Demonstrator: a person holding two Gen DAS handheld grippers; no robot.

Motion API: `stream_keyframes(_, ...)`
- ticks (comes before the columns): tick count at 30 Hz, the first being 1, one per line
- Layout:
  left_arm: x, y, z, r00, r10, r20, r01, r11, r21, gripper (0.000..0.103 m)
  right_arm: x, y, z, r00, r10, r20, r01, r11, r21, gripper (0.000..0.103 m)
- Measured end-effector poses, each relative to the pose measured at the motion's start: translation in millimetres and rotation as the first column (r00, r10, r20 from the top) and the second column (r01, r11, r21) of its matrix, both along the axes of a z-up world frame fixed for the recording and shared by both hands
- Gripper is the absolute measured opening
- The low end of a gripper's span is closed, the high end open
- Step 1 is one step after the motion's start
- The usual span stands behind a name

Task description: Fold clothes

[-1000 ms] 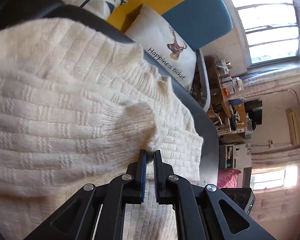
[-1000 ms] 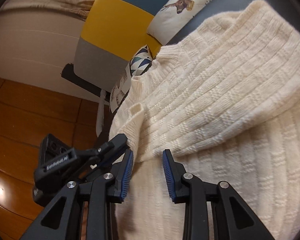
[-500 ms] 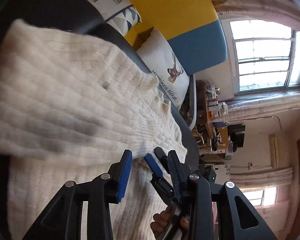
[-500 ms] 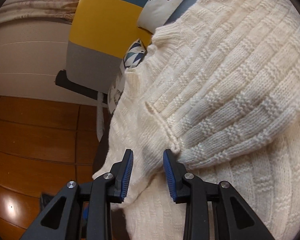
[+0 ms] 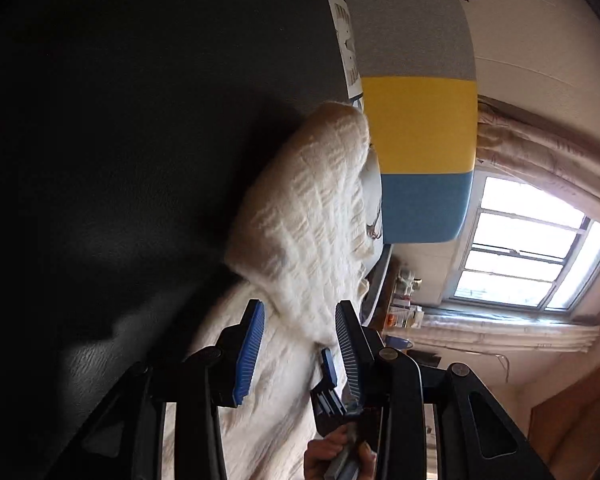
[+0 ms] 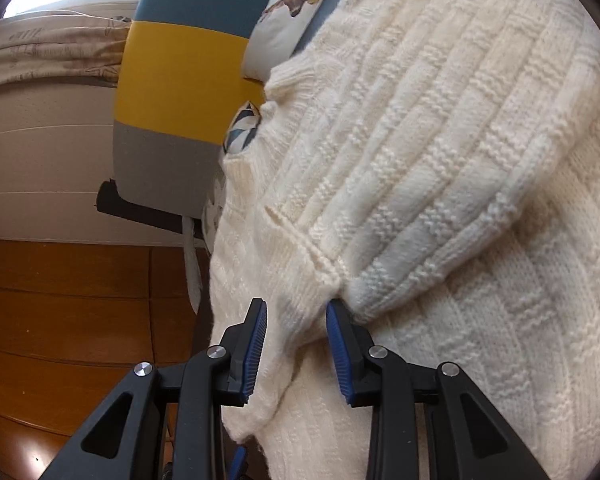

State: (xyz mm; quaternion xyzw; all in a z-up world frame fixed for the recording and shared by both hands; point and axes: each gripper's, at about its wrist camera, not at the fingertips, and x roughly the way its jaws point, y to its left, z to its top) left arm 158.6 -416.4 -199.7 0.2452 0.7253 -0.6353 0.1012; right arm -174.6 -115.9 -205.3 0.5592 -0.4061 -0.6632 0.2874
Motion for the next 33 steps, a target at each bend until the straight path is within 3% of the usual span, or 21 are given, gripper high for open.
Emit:
stream_keyframes(2, -7, 1, -6, 1.000, 0.022, 0.010, -0.022, 1.000, 0.017, 0.037, -2, -6, 3, 1.000, 0.021, -0.019, -0.020, 1.000, 0.019, 0.030)
stream_keyframes(3, -9, 2, -8, 0.999, 0.042, 0.008, -0.042, 0.999, 0.025, 0.037, -3, -7, 6, 0.999, 0.031, -0.037, -0.030, 0.999, 0.037, 0.021)
stream_keyframes(6, -11, 0, -12, 0.996, 0.086, 0.001, -0.086, 0.996, 0.032, 0.037, -6, -9, 14, 0.994, 0.062, -0.087, -0.053, 0.993, 0.106, 0.013)
stream_keyframes(12, -17, -4, -13, 0.996, 0.088, -0.005, -0.088, 0.996, 0.034, 0.037, -5, -20, 22, 0.981, 0.121, -0.149, -0.091, 0.977, 0.192, 0.005)
stream_keyframes(18, -18, -7, -13, 0.994, 0.108, -0.028, -0.106, 0.991, 0.079, 0.037, 3, -41, 97, 0.914, 0.235, -0.331, -0.191, 0.968, 0.161, 0.005)
stream_keyframes(24, -25, -5, -13, 0.988, 0.150, -0.032, -0.144, 0.979, 0.144, 0.041, 5, -92, 188, 0.809, 0.333, -0.484, -0.254, 0.941, 0.222, 0.005)
stream_keyframes(28, -37, -8, -9, 0.982, 0.184, -0.040, -0.175, 0.971, 0.161, 0.046, 8, -92, 235, 0.766, 0.322, -0.556, -0.236, 0.946, 0.222, 0.005)
stream_keyframes(33, -60, -8, 4, 0.982, 0.173, -0.080, -0.160, 0.975, 0.152, 0.046, 1, -78, 267, 0.740, 0.303, -0.601, -0.214, 0.953, 0.217, 0.005)
